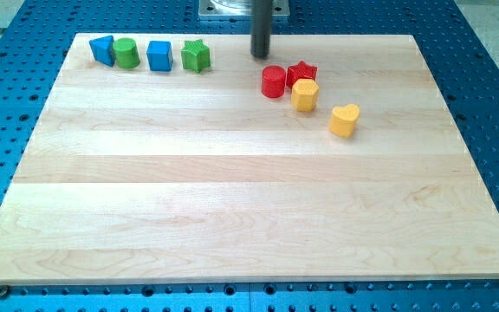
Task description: Push the red blocks to the right
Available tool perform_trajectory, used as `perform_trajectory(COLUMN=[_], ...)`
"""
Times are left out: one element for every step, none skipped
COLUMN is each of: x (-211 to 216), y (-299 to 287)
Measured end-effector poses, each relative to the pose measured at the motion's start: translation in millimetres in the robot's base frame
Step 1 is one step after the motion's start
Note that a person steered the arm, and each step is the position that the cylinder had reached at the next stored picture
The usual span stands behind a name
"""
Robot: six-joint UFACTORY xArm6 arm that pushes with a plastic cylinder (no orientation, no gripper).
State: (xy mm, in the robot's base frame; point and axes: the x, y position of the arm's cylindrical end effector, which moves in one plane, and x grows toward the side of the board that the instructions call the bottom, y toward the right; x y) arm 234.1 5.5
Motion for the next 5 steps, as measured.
perform_trajectory(x=[0.0,4.6,26.9,40.8,40.8], y=[-20.9,-43.8,-73.8,-82.0,-79.0])
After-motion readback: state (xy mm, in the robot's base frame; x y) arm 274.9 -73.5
